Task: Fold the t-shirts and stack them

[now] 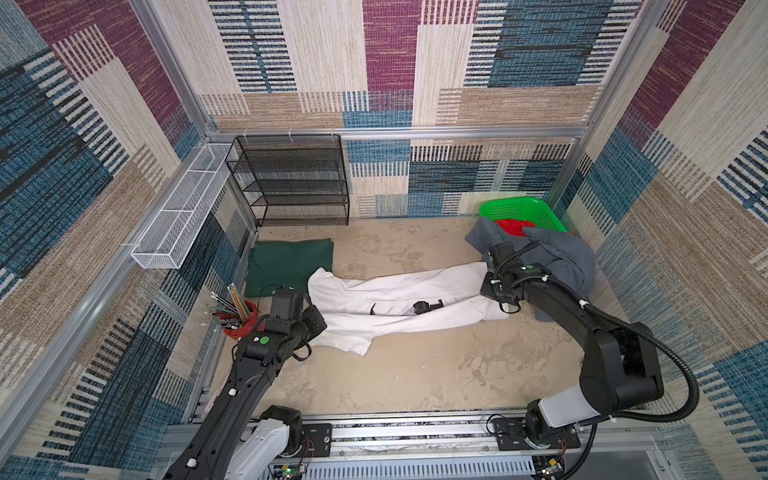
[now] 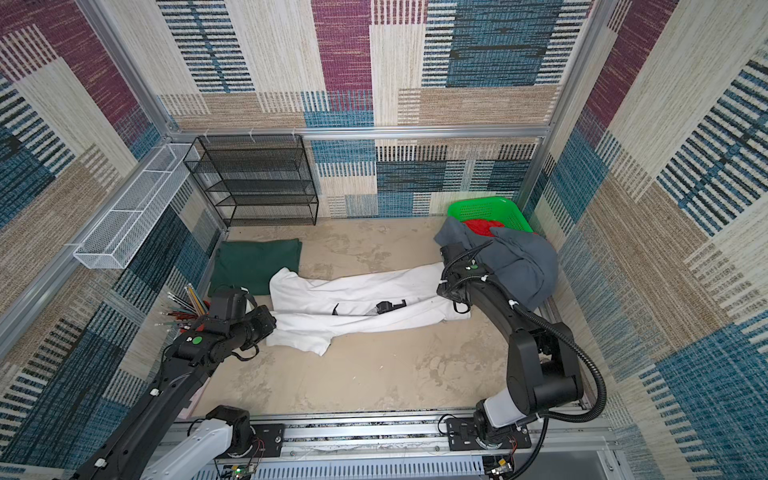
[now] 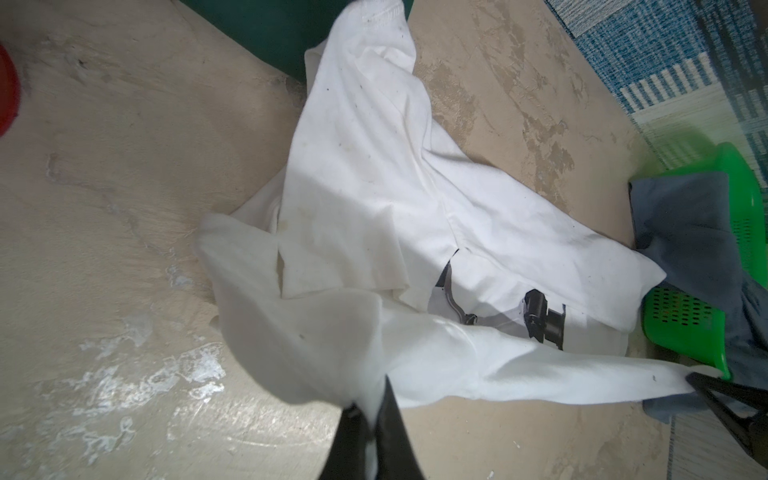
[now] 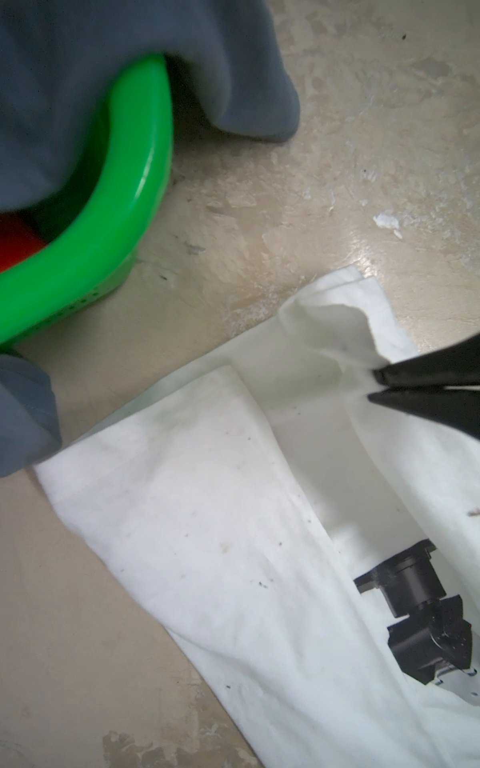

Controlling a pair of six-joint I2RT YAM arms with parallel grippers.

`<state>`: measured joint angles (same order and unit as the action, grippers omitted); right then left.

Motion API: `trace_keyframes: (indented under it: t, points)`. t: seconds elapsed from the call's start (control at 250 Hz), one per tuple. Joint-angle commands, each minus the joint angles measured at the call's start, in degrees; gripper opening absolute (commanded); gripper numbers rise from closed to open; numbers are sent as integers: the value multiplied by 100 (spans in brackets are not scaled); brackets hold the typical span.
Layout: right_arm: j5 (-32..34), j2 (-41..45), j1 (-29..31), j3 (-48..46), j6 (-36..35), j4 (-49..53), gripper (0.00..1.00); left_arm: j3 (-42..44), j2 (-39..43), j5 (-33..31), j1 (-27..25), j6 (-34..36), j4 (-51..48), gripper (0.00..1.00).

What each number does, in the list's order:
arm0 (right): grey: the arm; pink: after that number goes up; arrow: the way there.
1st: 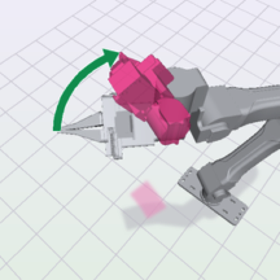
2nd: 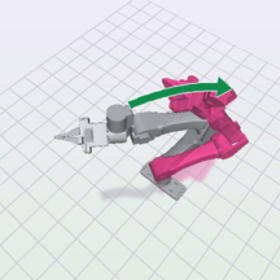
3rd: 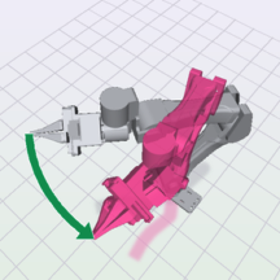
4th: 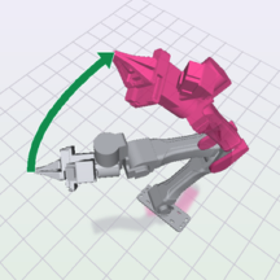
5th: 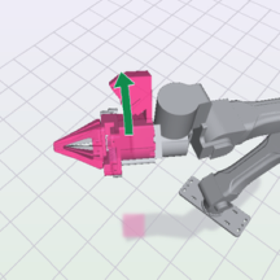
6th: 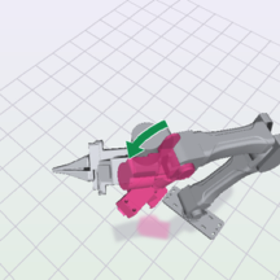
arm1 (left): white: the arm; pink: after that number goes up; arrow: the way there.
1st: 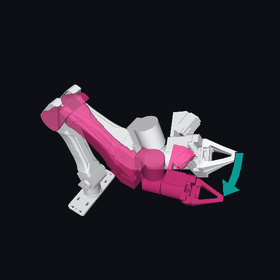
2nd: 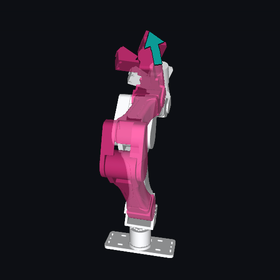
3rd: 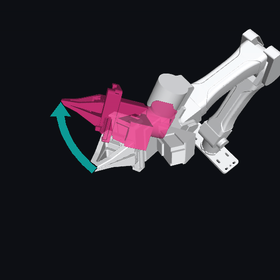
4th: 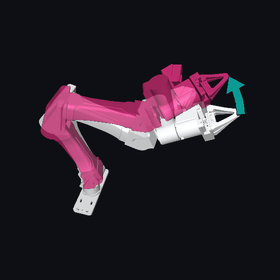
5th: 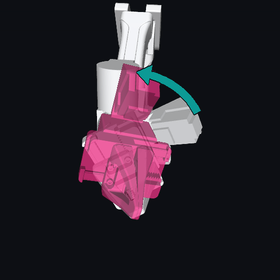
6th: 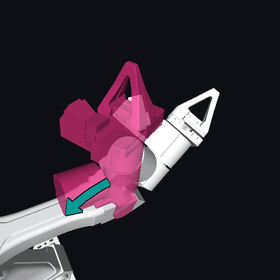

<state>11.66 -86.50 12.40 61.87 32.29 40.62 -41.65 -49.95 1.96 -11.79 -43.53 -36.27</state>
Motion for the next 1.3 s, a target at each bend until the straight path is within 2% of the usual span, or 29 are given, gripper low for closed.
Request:
trace_keyframes:
  t: [0.0, 0.224, 0.932, 1.08, 1.108, 1.16, 1.208, 1.232, 1.28, 1.296]
  points:
    - [137, 28, 8, 32, -2, -3, 0, 69, -14, 110, 32, 134, 180, 0]
    - [290, -80, 8, 152, -65, -1, 0, 159, -45, 69, 97, 168, 218, 0]
    - [-58, -884, 8, 388, -421, -484, 0, 393, -521, 67, 256, 152, 760, 0]
    - [-84, -955, 8, 439, -466, -537, 5, 336, -723, 115, 296, 215, 934, 0]
    - [-97, -970, 8, 457, -470, -546, 7, 301, -768, 165, 307, 276, 964, 10]
    - [-136, -985, 8, 484, -493, -564, 19, 205, -818, 220, 309, 368, 958, 38]
    - [-229, -972, 8, 493, -505, -603, 35, 134, -799, 226, 313, 435, 929, 57]
    - [-271, -957, 8, 481, -505, -623, 43, 115, -773, 227, 310, 485, 937, 70]
    - [-361, -903, 8, 450, -498, -681, 66, 79, -689, 188, 314, 587, 908, 90]
    - [-378, -883, 8, 444, -496, -702, 72, 65, -661, 163, 309, 630, 891, 93]
